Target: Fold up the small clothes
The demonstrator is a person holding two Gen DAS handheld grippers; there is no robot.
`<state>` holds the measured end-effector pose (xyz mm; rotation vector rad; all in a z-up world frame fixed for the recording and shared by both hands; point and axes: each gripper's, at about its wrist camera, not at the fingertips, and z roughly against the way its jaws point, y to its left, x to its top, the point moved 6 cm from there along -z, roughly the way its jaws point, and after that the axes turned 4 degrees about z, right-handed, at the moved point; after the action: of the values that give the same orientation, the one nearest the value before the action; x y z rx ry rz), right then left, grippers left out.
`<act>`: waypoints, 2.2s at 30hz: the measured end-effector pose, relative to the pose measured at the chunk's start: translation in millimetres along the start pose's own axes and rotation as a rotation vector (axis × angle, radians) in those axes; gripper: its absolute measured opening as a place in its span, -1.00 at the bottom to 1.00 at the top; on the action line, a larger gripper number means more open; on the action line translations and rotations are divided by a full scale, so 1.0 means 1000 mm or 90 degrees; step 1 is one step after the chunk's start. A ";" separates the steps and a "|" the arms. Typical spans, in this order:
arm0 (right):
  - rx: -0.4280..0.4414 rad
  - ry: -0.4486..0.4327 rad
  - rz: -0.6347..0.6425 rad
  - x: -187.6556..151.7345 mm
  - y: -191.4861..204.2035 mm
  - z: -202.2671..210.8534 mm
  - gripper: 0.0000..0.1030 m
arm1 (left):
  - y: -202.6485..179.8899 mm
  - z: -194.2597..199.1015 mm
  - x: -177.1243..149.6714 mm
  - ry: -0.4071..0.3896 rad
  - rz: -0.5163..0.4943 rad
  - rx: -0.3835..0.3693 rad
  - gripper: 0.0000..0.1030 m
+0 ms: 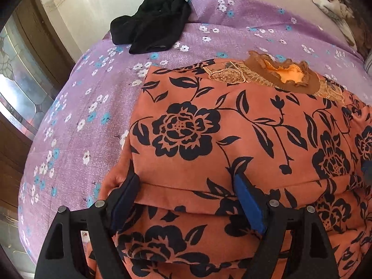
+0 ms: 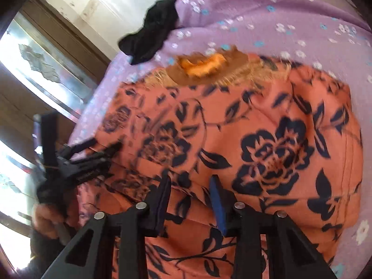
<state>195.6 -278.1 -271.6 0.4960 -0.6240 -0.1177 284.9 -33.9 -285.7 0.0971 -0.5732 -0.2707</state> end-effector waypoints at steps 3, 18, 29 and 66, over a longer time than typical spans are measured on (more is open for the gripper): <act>-0.031 -0.041 -0.033 0.025 -0.028 0.007 -0.29 | -0.003 0.001 -0.001 -0.006 -0.009 0.012 0.62; -0.067 -0.139 -0.162 0.067 -0.101 0.026 -0.55 | 0.006 0.005 0.010 -0.023 0.013 0.026 0.66; -0.062 -0.062 -0.251 0.007 -0.110 0.026 -0.58 | 0.017 -0.007 0.007 0.000 0.045 0.056 0.69; 0.040 -0.084 -0.282 -0.182 -0.073 0.162 0.38 | 0.113 0.103 -0.170 -0.007 0.124 0.023 0.77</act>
<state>-43.4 -363.2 -289.7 0.6863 -0.6395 -0.5556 116.5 120.1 -269.4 0.0734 -0.5947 -0.0721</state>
